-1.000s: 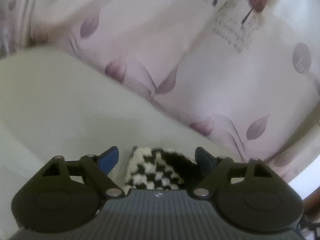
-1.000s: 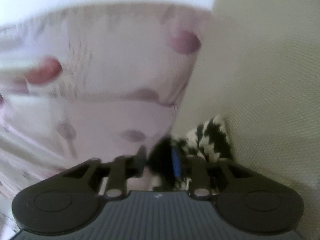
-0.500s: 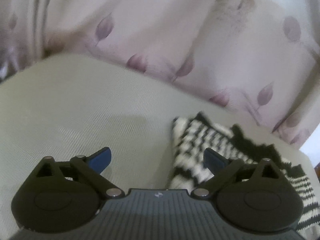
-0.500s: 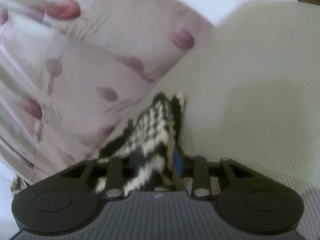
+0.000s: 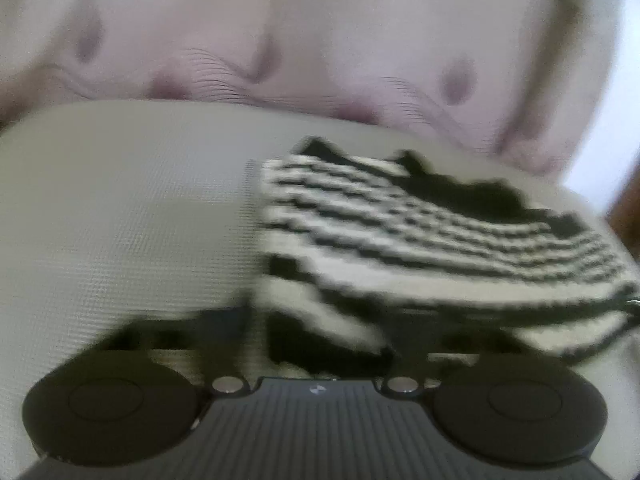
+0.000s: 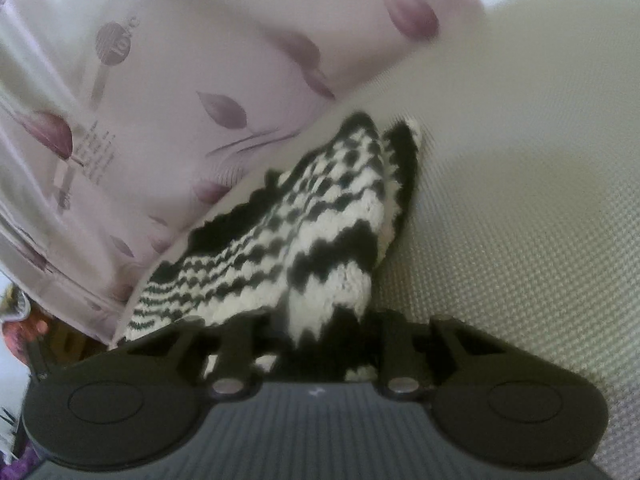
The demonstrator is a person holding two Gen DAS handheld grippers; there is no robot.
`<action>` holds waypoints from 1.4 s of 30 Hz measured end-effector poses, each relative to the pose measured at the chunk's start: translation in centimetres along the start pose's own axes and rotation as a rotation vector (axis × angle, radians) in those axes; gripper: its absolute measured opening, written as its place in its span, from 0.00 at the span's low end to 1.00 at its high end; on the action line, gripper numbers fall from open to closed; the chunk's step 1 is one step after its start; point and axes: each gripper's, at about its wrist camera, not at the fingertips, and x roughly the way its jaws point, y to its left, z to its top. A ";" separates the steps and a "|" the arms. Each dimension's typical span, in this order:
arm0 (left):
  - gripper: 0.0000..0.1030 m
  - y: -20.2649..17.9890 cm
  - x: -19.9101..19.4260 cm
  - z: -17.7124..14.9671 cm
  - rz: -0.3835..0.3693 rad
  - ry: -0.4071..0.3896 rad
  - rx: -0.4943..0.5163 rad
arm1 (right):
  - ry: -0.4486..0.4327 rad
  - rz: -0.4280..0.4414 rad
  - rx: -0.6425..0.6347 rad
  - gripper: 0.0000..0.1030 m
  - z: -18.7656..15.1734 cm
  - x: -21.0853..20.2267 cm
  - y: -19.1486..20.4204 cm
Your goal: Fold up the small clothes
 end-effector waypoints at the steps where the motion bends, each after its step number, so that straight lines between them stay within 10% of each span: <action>1: 0.26 -0.1 -0.3 0.0 -0.005 0.002 -0.029 | -0.004 -0.002 -0.008 0.21 -0.2 -0.1 0.1; 22: 0.23 -0.1 -7.8 -4.2 -0.076 0.063 -0.004 | 0.026 0.058 0.052 0.22 -5.6 -7.8 -0.6; 27: 0.89 -1.0 -8.1 -4.0 0.042 -0.062 0.042 | -0.044 0.009 0.012 0.33 -5.6 -7.6 0.3; 32: 0.96 -0.9 -6.8 -2.8 0.087 -0.060 0.036 | -0.103 -0.117 -0.157 0.36 -7.0 -7.3 2.8; 37: 0.90 0.8 -3.7 -1.5 -0.019 0.044 -0.035 | -0.096 -0.125 -0.154 0.37 -7.3 -7.6 2.3; 42: 0.39 0.7 -2.0 -0.4 -0.168 0.088 -0.029 | -0.101 -0.119 -0.126 0.37 -7.4 -7.7 2.0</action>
